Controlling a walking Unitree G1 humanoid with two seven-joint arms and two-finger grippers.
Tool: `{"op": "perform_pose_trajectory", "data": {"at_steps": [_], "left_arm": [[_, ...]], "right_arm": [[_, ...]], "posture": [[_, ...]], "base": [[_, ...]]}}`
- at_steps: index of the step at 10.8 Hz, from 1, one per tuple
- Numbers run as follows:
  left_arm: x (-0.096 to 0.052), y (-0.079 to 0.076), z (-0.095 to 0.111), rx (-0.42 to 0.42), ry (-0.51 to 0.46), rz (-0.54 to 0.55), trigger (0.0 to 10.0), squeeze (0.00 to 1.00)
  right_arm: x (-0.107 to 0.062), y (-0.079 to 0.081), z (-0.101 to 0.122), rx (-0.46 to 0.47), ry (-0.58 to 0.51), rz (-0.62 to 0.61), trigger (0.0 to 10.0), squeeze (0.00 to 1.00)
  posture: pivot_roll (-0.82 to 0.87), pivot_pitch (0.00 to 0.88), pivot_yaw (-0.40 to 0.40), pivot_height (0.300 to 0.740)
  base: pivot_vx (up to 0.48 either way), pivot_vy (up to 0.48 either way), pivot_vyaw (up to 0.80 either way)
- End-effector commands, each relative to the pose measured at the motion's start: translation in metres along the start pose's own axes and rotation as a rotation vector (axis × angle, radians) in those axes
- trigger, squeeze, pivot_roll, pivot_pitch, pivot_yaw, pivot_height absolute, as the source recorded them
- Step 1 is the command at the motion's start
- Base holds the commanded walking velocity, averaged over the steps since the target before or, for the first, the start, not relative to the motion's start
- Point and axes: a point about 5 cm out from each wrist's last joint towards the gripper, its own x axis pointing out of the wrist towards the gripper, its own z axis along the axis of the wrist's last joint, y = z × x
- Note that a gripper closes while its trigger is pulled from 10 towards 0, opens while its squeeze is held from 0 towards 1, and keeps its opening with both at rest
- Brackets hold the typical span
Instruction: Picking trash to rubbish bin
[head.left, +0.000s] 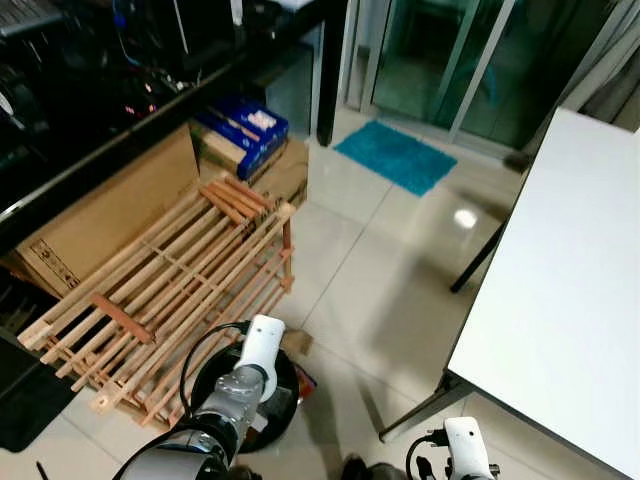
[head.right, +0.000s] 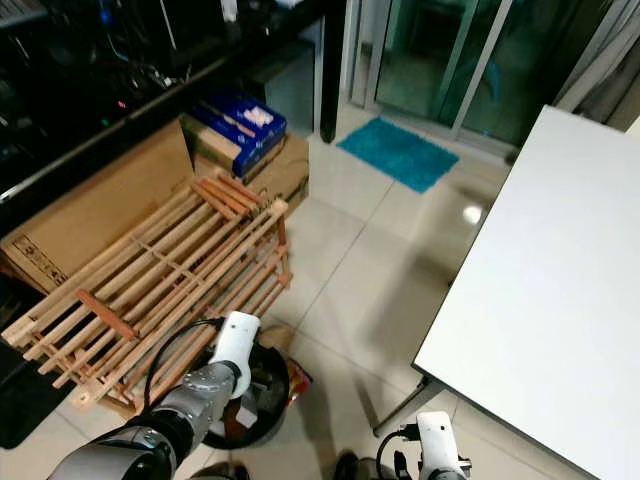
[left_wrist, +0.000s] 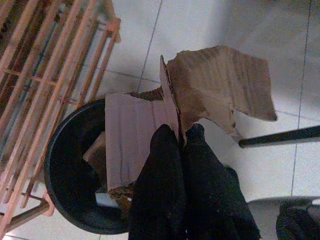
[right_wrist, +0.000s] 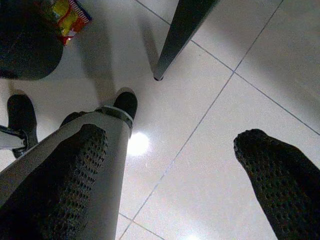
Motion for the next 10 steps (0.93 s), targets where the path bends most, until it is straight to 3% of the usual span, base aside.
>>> {"op": "perform_pose_trajectory", "data": {"at_steps": [1,3,4,7,8,10], "left_arm": [[-0.001,-0.002,-0.01,0.019,0.04,-0.012,10.0,0.0],[-0.004,0.008,-0.019,-0.004,0.063,0.06,10.0,0.0],[-0.005,0.015,-0.02,-0.03,0.065,0.094,10.0,0.0],[-0.005,0.015,-0.022,-0.023,0.073,0.089,10.0,0.0],[-0.005,0.014,-0.022,-0.024,0.074,0.089,10.0,0.0],[-0.005,0.011,-0.024,-0.027,0.078,0.082,10.0,0.0]], "right_arm": [[-0.004,-0.003,-0.016,0.013,0.052,-0.014,10.0,0.0],[-0.004,-0.002,-0.017,0.026,0.029,-0.012,10.0,0.0],[-0.002,0.0,-0.002,0.055,-0.044,0.001,10.0,0.0],[0.007,0.022,0.043,-0.058,-0.134,0.089,10.0,0.0],[0.008,0.027,0.049,-0.068,-0.145,0.105,10.0,0.0],[0.01,0.053,0.064,-0.157,-0.169,0.205,10.0,0.0]], "posture": [[-0.08,0.237,-0.058,0.74],[-0.08,0.255,-0.061,0.74],[-0.07,0.262,-0.06,0.74],[-0.05,0.267,-0.06,0.74],[-0.05,0.267,-0.06,0.74],[-0.05,0.264,-0.06,0.74]], "base": [[0.0,0.0,0.0],[0.0,0.0,0.0],[0.0,0.0,0.0],[0.0,0.0,0.0],[0.0,0.0,0.0],[0.0,0.0,0.0]]}}
